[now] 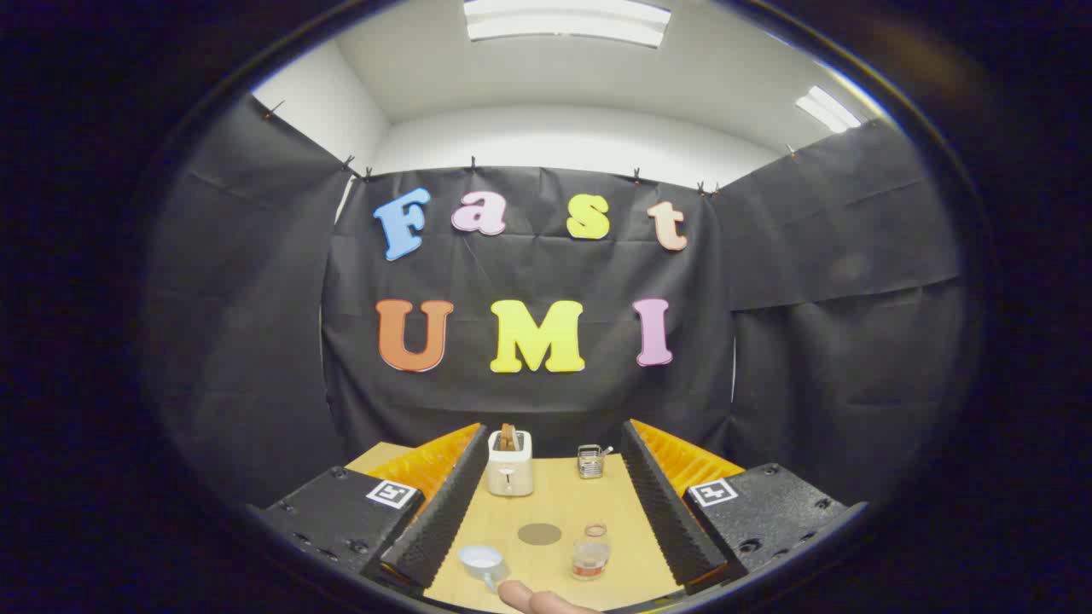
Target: Take the bottle from table, then pour the juice into the cup, finally place the bottle on the coaster
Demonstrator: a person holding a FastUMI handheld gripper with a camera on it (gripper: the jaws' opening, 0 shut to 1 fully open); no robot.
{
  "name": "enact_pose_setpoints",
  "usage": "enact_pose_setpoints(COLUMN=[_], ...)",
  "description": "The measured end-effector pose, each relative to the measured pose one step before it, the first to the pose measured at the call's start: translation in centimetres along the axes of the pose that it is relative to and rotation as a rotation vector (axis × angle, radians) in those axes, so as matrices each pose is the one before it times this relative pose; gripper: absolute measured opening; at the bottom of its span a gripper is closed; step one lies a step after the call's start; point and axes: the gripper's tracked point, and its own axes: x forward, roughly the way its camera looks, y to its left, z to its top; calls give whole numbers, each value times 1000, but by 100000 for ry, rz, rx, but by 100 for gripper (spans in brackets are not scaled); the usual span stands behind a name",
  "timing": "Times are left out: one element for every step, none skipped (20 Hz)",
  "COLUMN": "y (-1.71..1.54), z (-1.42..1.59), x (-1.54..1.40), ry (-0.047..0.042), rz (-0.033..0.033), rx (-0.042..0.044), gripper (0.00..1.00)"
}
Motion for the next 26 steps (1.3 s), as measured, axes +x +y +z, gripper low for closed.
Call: enact_pose_setpoints(y=[379,370,414,162,222,15,-118,-152,157,197,158,16,-70,-106,20,-2,-57,-41,46,-25,-206,-66,-183,-144,-169,-162], z=[-81,-136,-198,-222,-235,41,90,-158,-290,-104,-75,110,-32,-36,-156,80,149,-12,-240,-160,-48,-94,-178,-181,-259,-172], x=[42,-90,-38,5,43,8,166,20,-12,-16,69,-25,-188,-56,62,25,-94,-19,3,-22,129,99,25,59,148,90], ry=[-17,517,706,956,732,-143,-475,198,435,182,153,-258,-107,120,25,-292,-428,-326,81,229,-16,-155,41,260,274,254], rz=[321,771,794,365,635,53,-363,-276,589,966,1007,695,382,118,59,89,-154,156,547,143,-10,174,-139,-287,-246,-263], rx=[82,332,340,287,340,162,-289,-455,165,422,185,-77,-17,248,-24,-206,-205,-171,-80,250,-92,-117,-155,-254,36,80], gripper=[100,100,100,100,100,100,100,100,100,100,100,100,100,100,100,100,100,100,100,100,100,100,100,100,100,100])
